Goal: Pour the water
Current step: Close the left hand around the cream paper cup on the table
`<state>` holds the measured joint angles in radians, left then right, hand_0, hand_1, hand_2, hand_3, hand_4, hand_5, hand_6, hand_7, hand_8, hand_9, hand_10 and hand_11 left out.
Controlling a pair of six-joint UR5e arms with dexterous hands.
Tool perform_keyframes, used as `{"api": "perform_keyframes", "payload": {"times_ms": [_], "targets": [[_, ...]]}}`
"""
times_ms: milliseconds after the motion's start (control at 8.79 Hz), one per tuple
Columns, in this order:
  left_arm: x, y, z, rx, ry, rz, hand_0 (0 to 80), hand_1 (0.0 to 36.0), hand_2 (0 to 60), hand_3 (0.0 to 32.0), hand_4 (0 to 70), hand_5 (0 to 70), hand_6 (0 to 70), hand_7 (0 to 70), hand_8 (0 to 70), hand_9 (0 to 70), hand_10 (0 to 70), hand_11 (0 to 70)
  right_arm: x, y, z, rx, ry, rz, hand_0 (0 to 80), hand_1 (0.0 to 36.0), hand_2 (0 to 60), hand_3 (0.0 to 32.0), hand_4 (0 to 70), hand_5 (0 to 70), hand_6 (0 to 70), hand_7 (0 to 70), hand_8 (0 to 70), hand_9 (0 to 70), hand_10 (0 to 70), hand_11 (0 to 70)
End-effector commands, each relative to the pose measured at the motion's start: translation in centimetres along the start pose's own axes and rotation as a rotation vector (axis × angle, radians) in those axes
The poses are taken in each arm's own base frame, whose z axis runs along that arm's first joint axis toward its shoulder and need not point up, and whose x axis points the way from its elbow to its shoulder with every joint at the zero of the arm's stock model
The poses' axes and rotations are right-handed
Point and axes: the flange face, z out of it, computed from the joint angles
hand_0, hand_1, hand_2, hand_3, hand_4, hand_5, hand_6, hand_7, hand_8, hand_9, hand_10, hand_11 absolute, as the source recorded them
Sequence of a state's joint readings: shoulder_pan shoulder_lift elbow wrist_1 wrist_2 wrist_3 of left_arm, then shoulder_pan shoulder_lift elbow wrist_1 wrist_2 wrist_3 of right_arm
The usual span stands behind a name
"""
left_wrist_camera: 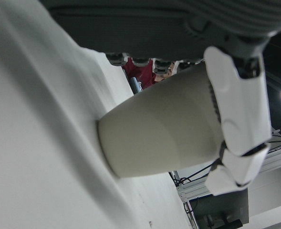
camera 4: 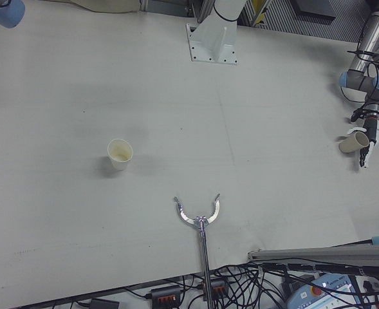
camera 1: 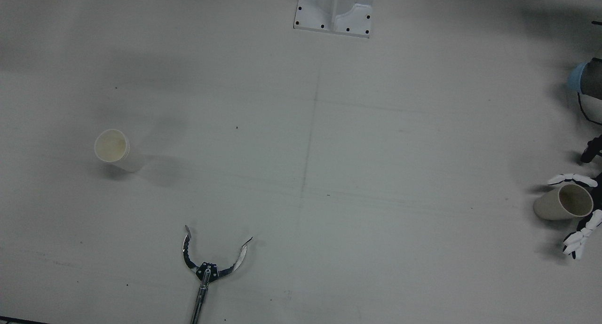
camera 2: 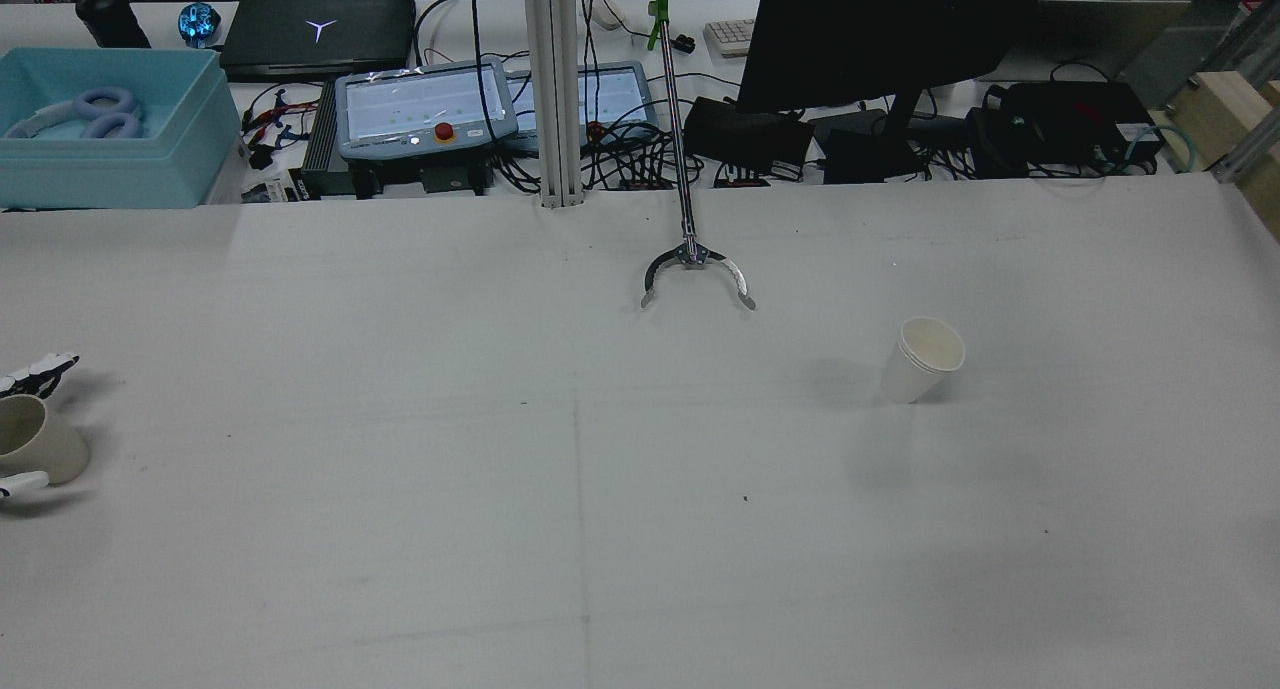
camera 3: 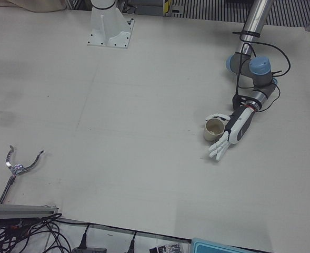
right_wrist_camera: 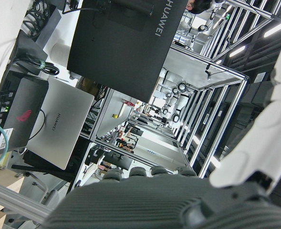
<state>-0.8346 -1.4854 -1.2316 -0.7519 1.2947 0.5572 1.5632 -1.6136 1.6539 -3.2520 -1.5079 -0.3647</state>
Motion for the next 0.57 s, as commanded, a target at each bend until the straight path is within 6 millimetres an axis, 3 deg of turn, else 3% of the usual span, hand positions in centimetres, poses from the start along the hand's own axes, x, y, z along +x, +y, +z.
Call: {"api": "perform_keyframes", "payload": {"times_ms": [0,114,455], "targets": [[-0.02,0.09,0.2,0.0,0.0,-0.002,49.0,21.9,25.6,0.0,8.8,15.7,5.2,16.7,0.0,1.9,2.7,5.8,0.09,-0.23,-0.04,0.005,0.002,-0.001,31.7,11.0,17.2,0.0,0.0,0.0,0.0,0.0,0.0,0.0,0.0,0.0],[-0.01,0.11,0.21,-0.001,0.0,-0.002,48.8,21.2,25.8,0.0,9.5,18.4,6.5,20.8,0.3,2.7,3.3,6.5,0.07,-0.16,-0.03,0.003,0.001,0.001,31.5,11.0,17.3,0.0,0.0,0.0,0.0,0.0,0.0,0.0,0.0,0.0],[0.07,-0.01,-0.01,0.002,0.0,-0.001,47.3,18.8,26.3,0.0,12.2,33.3,8.6,23.3,0.7,3.3,4.8,8.4,0.09,-0.24,-0.1,0.005,0.002,0.001,31.7,11.0,17.3,0.0,0.0,0.0,0.0,0.0,0.0,0.0,0.0,0.0]]}}
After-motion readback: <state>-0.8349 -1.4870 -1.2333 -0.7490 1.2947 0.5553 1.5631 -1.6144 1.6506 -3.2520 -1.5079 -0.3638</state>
